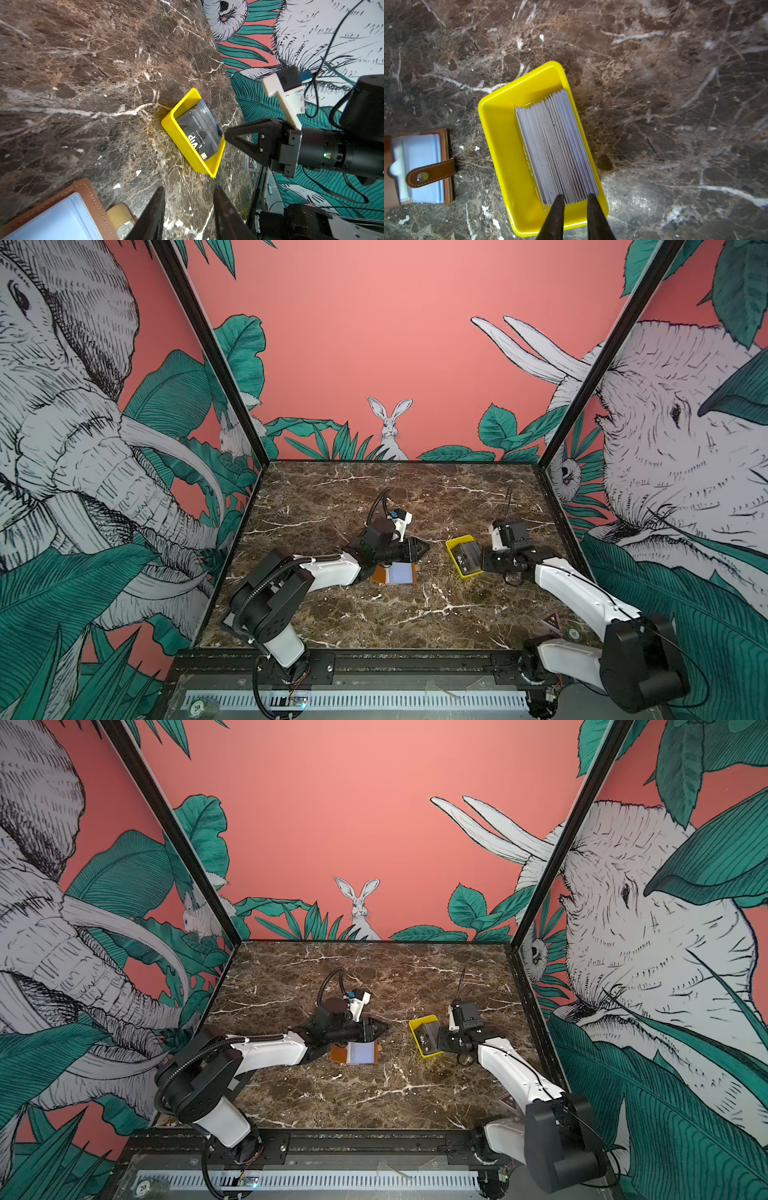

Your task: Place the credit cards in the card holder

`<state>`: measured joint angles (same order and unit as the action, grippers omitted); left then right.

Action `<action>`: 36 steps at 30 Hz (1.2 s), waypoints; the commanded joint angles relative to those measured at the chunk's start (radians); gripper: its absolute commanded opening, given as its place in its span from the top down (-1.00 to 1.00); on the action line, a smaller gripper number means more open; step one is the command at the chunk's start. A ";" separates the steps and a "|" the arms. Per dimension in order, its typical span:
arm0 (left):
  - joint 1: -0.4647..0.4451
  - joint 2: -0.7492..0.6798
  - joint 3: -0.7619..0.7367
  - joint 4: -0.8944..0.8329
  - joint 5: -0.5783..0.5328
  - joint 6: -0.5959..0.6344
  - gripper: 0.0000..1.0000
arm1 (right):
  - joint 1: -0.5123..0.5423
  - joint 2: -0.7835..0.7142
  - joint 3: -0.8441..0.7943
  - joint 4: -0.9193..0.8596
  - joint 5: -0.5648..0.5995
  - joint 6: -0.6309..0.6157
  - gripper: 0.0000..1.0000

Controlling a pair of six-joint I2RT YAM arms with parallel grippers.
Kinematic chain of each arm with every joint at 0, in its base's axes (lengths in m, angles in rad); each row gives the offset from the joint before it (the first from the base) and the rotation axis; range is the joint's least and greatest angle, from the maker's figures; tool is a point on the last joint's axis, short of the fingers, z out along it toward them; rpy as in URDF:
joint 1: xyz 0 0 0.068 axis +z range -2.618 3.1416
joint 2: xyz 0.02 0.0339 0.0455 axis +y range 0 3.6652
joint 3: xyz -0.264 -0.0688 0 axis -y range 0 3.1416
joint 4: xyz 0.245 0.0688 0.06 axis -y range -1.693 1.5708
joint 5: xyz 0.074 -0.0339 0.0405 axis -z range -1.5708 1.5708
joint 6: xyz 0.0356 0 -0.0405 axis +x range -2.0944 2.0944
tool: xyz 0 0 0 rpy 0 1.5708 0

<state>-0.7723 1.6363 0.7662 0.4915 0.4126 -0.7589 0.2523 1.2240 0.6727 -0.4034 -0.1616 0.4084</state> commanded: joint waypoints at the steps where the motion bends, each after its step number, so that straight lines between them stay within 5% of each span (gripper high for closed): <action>1: -0.003 0.000 0.025 0.003 0.023 0.019 0.21 | -0.004 0.029 0.030 0.013 -0.057 -0.044 0.61; 9: -0.005 0.015 0.036 -0.038 0.031 0.020 0.25 | 0.000 0.020 0.025 0.026 -0.034 -0.044 0.63; 14: -0.017 0.043 0.055 -0.047 0.036 0.013 0.28 | -0.007 0.018 0.039 0.013 0.020 -0.031 0.30; 19: -0.024 0.059 0.066 -0.054 0.032 0.007 0.28 | -0.025 0.071 0.074 0.018 0.011 -0.029 0.17; 25: -0.027 0.060 0.068 -0.051 0.032 0.005 0.28 | -0.075 0.099 0.069 0.040 -0.094 -0.003 -0.12; 36: -0.027 0.048 0.081 -0.059 0.049 0.017 0.29 | -0.099 0.106 -0.021 0.105 -0.214 0.029 -0.17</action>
<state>-0.7959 1.7023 0.8177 0.4458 0.4500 -0.7551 0.1543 1.3361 0.6773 -0.3302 -0.3336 0.4225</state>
